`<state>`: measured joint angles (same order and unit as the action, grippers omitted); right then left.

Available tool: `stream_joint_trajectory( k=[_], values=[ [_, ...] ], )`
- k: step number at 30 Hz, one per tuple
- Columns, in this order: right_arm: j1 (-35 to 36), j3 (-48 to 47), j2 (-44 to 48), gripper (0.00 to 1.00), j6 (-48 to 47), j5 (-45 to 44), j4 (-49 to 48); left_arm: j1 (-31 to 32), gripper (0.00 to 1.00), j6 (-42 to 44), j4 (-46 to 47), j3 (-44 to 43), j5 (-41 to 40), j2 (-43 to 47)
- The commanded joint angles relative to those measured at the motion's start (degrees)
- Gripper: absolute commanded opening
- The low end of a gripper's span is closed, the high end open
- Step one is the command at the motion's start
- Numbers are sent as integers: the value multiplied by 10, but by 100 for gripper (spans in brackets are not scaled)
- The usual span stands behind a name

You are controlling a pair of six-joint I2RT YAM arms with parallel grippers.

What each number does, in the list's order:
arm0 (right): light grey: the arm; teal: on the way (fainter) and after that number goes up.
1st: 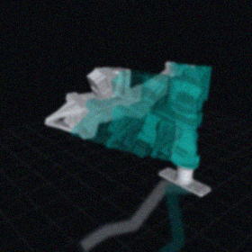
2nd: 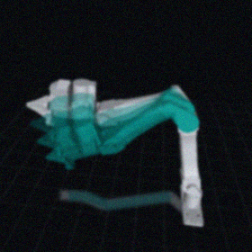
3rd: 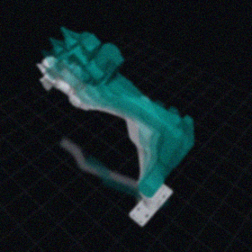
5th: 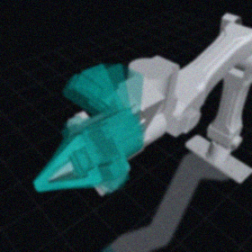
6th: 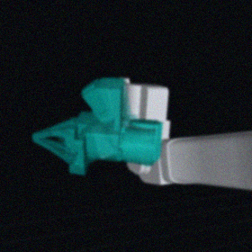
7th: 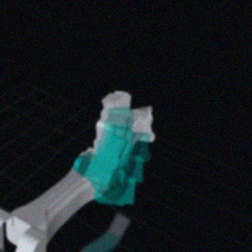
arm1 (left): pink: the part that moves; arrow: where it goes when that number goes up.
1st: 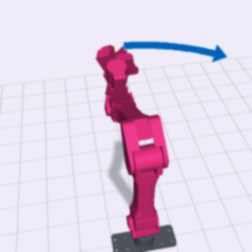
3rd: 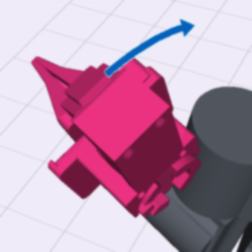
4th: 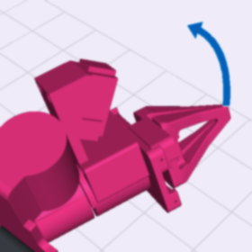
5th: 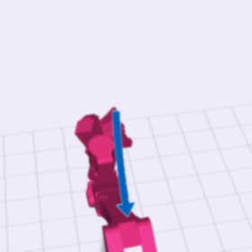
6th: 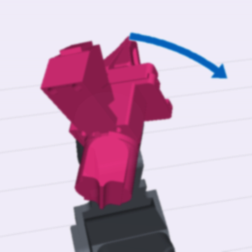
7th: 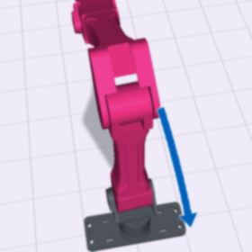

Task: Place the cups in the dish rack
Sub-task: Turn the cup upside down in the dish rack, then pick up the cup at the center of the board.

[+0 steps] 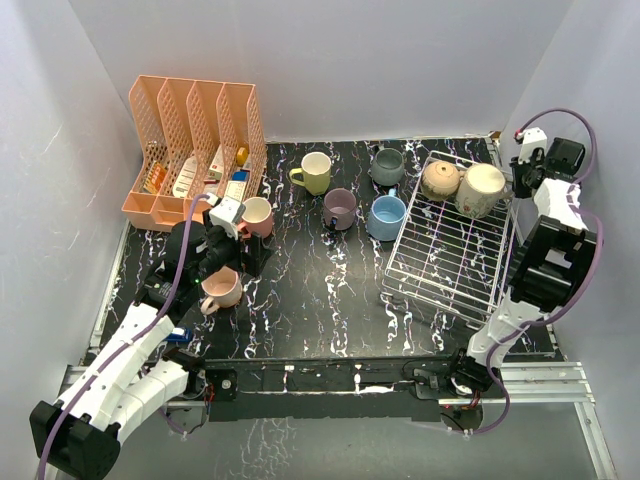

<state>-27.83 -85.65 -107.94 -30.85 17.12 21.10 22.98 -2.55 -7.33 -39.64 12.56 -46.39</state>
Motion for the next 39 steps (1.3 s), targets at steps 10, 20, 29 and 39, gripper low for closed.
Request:
stream_joint_trajectory(
  k=[10, 20, 29, 39],
  values=[
    [3, 17, 201, 30, -67, 179, 130, -4, 97, 9, 12, 10, -30, 12],
    [128, 41, 288, 46, -56, 456, 269, -4, 97, -81, -30, -27, -72, 7],
    [273, 167, 374, 58, 124, 624, 56, -3, 90, -238, -195, -84, -60, 24],
    [292, 323, 436, 65, 162, 719, -97, -4, 74, -263, -363, -144, -175, -78]
  ],
)
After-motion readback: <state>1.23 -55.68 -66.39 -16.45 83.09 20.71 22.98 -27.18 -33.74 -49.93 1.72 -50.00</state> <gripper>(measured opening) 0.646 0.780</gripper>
